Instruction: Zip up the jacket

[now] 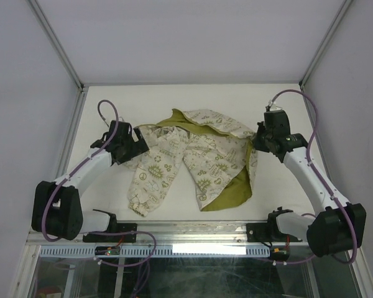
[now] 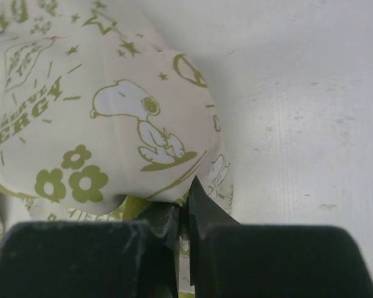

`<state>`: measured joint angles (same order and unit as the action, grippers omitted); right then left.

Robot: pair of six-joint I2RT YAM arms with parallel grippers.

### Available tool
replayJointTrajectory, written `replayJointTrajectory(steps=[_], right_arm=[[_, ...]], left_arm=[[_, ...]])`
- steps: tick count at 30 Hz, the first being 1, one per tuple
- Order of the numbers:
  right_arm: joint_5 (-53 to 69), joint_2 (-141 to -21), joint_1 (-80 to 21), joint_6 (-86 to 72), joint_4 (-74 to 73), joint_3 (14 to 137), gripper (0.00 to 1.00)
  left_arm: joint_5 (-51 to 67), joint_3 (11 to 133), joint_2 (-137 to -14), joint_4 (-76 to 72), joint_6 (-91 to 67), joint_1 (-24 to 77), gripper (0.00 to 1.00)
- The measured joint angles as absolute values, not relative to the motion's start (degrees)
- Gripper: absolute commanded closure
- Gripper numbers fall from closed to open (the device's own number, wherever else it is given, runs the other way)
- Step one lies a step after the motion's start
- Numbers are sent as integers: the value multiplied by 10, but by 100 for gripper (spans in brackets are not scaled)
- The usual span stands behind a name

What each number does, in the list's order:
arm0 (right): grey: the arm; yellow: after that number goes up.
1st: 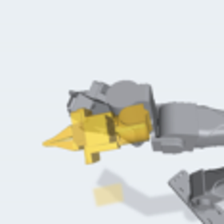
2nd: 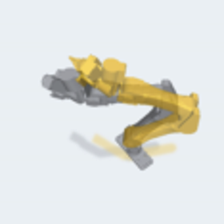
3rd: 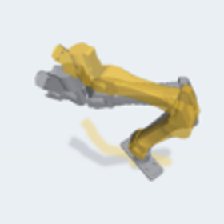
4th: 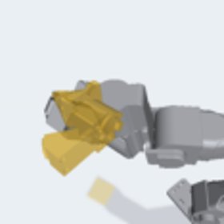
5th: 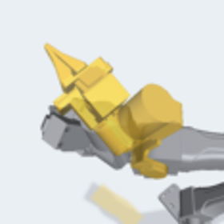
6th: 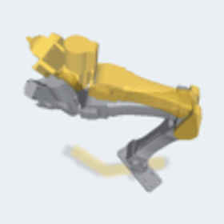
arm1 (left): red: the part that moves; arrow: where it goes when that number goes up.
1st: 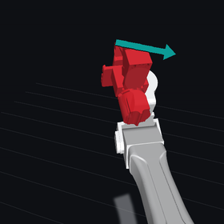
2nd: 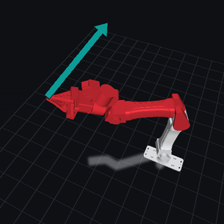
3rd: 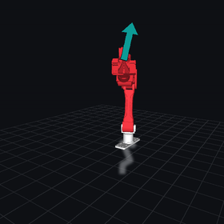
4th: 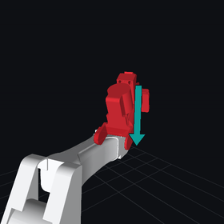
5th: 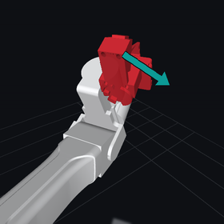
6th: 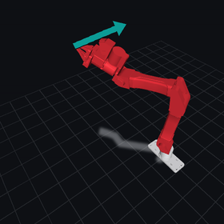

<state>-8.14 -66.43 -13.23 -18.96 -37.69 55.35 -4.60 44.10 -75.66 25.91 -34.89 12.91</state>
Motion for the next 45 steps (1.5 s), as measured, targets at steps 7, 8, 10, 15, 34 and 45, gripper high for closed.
replayJointTrajectory(steps=[7,8,10,15,34,45], right_arm=[[4,-680,-133,-189,-370,554,100],[12,-681,-133,-189,-369,554,100],[29,-682,-133,-187,-364,554,100],[67,-687,-133,-186,-351,552,100],[40,-752,-112,-158,-363,661,100],[126,-799,-95,-130,-350,967,100]], left_arm=[[-58,564,-738,282,-374,275,1],[-59,576,-742,278,-383,294,1],[-62,593,-757,273,-399,314,1],[-90,625,-854,270,-432,347,1],[-123,804,-1001,303,-263,242,100],[-54,1242,-990,422,-90,202,100]])
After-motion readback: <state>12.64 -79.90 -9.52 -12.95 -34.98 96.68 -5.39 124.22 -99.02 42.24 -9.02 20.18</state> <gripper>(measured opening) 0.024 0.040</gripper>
